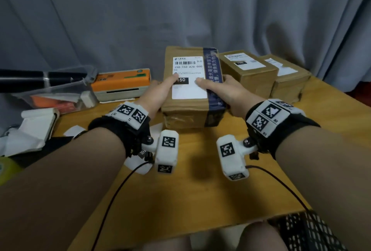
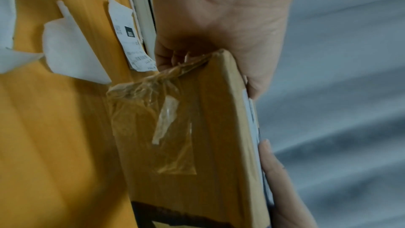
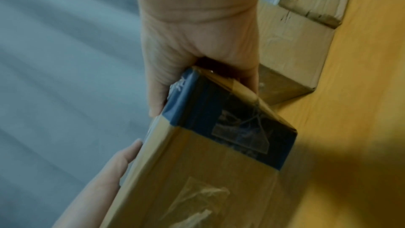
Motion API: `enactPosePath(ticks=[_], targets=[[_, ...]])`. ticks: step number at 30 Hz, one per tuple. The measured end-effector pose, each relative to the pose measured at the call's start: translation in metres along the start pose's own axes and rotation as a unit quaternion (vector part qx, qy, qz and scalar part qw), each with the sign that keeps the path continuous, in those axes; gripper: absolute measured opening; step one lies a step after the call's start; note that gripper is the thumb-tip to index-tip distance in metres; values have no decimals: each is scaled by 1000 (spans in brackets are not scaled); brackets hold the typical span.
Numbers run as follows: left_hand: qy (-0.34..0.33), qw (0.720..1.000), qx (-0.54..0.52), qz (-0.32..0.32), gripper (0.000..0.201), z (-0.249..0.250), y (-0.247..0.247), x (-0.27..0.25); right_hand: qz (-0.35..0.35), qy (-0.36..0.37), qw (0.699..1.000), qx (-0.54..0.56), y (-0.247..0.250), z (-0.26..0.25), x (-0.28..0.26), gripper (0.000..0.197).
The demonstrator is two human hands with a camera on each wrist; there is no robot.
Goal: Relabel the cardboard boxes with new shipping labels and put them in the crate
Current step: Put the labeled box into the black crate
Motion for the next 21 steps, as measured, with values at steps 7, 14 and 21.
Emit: enactPosePath(ticks=[7, 14, 21], targets=[[-35, 998, 47, -21, 75, 22, -64, -70, 60, 15, 998, -12, 72, 14, -80, 87], [-77, 992, 95, -30, 76, 29, -140, -148, 14, -13, 999, -51, 159, 28, -169, 30], [-126, 979, 114, -111, 72, 18, -236, -179, 81, -4, 997, 3, 237, 74, -216, 37]])
Point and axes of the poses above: each hand's wrist, its own x-axis towards the middle knuckle, its own y-axis out of the back of the hand, z = x × y, the point moved 2 cm from there along x, towards the middle knuckle, and after that the axes turned 2 degrees about -y, right-handed, at the moved point
